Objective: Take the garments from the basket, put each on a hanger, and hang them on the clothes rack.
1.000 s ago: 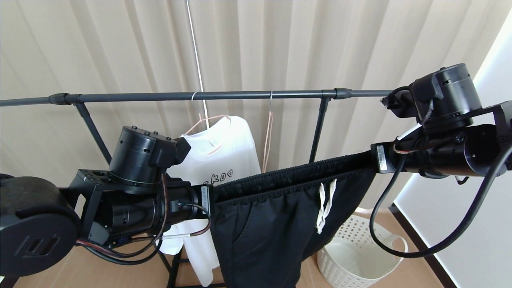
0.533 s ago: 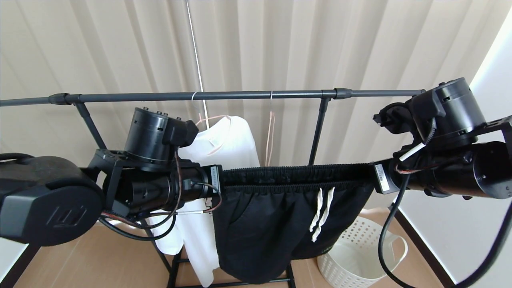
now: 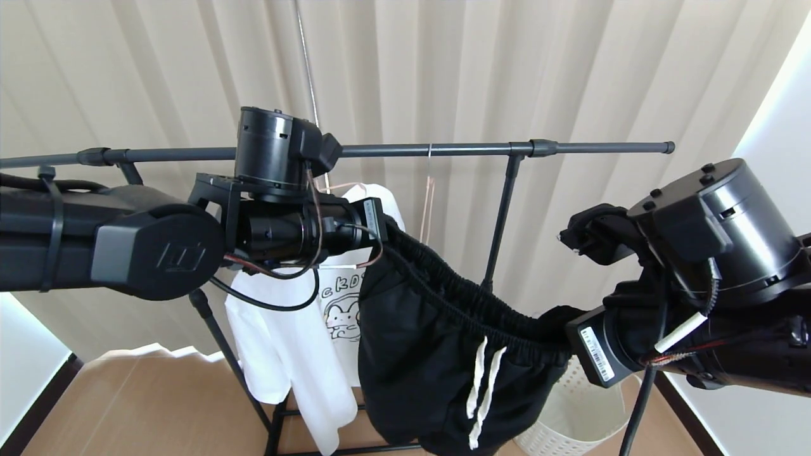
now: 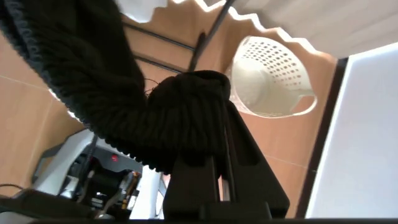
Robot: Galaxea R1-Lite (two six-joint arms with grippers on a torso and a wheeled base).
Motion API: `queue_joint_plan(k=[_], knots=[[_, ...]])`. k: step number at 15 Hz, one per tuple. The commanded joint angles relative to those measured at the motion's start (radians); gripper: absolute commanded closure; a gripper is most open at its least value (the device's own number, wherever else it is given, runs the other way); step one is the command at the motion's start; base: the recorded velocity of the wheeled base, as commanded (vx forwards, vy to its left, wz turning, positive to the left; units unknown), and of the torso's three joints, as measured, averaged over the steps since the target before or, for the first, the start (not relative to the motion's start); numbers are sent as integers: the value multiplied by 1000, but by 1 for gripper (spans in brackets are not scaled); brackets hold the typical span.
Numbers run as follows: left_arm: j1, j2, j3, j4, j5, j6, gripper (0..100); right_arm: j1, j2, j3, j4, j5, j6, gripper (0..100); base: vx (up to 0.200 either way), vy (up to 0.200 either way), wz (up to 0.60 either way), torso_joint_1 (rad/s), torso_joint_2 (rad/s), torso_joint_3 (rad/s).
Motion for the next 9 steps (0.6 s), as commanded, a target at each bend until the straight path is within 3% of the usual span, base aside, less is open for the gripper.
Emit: queue_joint_plan(k=[1, 3, 7, 9], knots=[[16, 45, -75, -1, -30, 0, 100, 59, 6, -21, 0, 9, 45, 100, 0, 0, 0, 0, 0, 0], [19, 60, -115, -1, -54, 0, 100, 93, 15, -40, -3, 11, 100, 100, 0, 0, 0, 0, 0, 0], [22, 119, -210, -1, -91, -2, 100, 190, 110, -124, -5, 13, 287, 100, 0, 0, 0, 0, 0, 0], [28, 149, -256, -1, -91, -2, 100, 217, 140, -144, -11, 13, 329, 100, 0, 0, 0, 0, 0, 0]])
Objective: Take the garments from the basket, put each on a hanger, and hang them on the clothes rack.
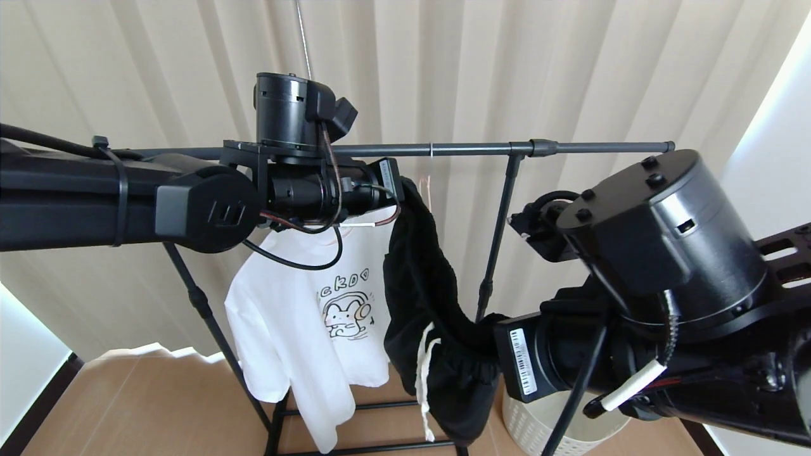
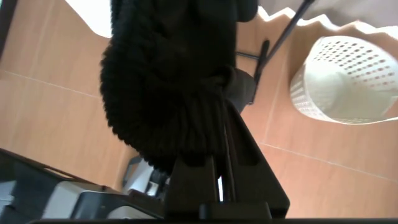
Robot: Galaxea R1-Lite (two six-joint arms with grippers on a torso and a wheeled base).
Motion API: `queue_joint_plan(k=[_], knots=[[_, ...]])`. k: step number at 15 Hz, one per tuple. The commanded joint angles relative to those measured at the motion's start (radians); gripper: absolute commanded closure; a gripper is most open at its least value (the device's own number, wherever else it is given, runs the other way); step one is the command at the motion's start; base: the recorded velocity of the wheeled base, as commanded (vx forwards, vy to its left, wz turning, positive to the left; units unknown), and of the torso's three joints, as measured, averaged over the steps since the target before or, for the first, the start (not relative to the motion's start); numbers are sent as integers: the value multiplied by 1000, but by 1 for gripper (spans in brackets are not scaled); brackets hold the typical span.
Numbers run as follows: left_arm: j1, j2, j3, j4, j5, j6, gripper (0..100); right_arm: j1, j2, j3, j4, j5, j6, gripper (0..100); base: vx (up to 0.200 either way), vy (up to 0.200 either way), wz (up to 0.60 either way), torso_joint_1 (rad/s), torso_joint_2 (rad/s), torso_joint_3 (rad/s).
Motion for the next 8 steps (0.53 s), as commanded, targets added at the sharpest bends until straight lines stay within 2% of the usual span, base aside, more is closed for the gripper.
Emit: queue_joint_plan(k=[1, 5, 8], knots=[[6, 52, -54, -1, 0, -1, 100, 27, 53, -24, -1, 0, 24, 100, 0, 0, 0, 0, 0, 0], [6, 92, -114, 0, 0, -3, 100, 45, 49, -24, 0, -1, 38, 100, 0, 0, 0, 0, 0, 0], [6, 72, -86, 10, 1, -3, 100, 40, 37, -19, 12, -11, 35, 100, 0, 0, 0, 0, 0, 0]])
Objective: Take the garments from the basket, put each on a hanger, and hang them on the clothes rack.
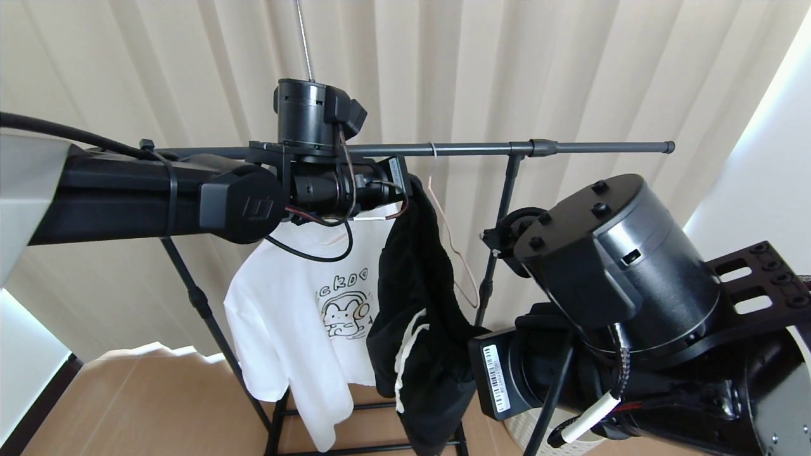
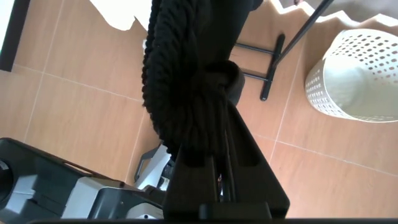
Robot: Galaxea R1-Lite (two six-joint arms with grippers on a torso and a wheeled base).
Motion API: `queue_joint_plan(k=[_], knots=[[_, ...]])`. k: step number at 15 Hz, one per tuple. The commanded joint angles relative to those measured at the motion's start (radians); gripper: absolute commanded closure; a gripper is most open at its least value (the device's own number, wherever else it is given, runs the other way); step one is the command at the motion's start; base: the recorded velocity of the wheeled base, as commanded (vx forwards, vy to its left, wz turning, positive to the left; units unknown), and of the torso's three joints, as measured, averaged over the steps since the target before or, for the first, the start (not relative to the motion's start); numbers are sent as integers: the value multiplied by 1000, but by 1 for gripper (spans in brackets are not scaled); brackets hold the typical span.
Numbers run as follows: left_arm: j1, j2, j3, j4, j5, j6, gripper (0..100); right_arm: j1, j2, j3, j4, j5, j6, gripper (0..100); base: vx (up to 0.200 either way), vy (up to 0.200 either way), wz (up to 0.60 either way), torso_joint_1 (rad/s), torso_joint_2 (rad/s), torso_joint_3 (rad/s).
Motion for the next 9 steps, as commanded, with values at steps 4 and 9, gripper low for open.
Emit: queue_joint_plan(k=[4, 9], knots=[[21, -182, 193, 31, 5, 73, 100, -189, -48, 12, 1, -9, -108, 100, 0, 0, 0, 0, 0, 0], [23, -366, 436, 112, 11, 170, 100, -367, -8, -69, -94, -8, -145, 100, 0, 0, 0, 0, 0, 0]])
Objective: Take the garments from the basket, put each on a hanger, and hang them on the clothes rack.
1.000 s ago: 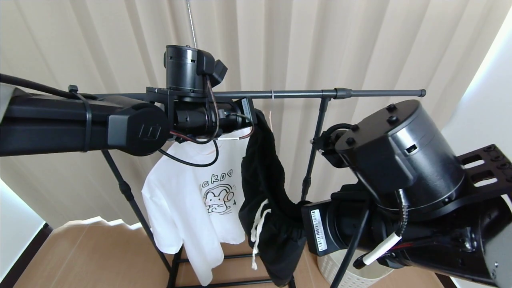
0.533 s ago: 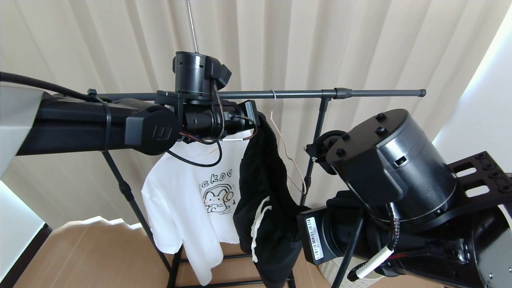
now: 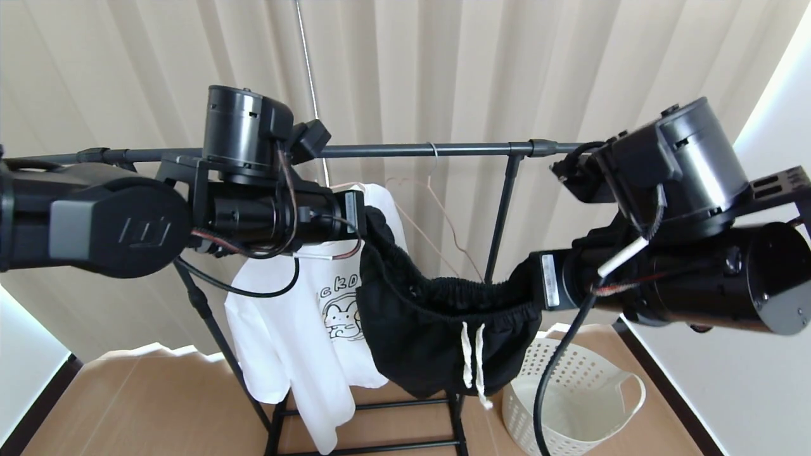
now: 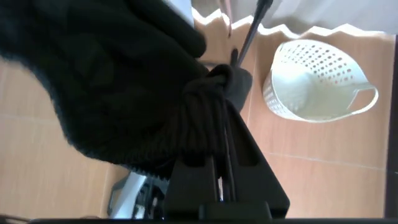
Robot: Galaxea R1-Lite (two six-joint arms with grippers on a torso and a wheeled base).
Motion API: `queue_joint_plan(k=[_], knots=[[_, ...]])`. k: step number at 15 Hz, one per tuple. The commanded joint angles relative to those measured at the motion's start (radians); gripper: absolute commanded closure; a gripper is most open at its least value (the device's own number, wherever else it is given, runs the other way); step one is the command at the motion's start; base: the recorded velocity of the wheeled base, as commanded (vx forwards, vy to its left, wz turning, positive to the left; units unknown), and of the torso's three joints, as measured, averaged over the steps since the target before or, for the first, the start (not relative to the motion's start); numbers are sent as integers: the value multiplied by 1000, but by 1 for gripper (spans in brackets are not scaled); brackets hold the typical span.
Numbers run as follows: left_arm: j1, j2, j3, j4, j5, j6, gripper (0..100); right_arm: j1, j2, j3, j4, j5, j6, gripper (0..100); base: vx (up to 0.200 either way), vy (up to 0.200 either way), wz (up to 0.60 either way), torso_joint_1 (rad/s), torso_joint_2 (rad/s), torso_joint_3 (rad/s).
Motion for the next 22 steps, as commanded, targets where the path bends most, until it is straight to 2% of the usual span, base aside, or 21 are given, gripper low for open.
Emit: queue_joint_plan(k=[1, 5, 8, 12, 13, 14, 16, 22], knots=[[-18, -155, 184, 37, 5, 48, 100, -99, 65, -80, -60, 9, -1, 100, 0, 0, 0, 0, 0, 0], [-148, -181, 308, 77, 7, 59, 100, -130, 175, -163, -161, 10, 55, 100, 0, 0, 0, 0, 0, 0], [-320, -148, 357, 76, 7, 59, 100, -171, 258, -212, -214, 12, 111, 100, 0, 0, 0, 0, 0, 0], [-451, -80, 336, 65, 5, 22, 100, -179, 318, -221, -333, 12, 187, 100, 0, 0, 0, 0, 0, 0], [-464, -74, 330, 63, 4, 4, 100, -179, 327, -221, -357, 12, 200, 100, 0, 0, 0, 0, 0, 0], [-484, -69, 320, 43, 2, -55, 100, -179, 348, -221, -405, 12, 227, 100, 0, 0, 0, 0, 0, 0], [-498, -69, 326, 7, 4, -96, 100, -179, 374, -233, -445, 10, 252, 100, 0, 0, 0, 0, 0, 0], [-487, -74, 328, 0, 10, -105, 100, -202, 379, -259, -442, 10, 269, 100, 0, 0, 0, 0, 0, 0]])
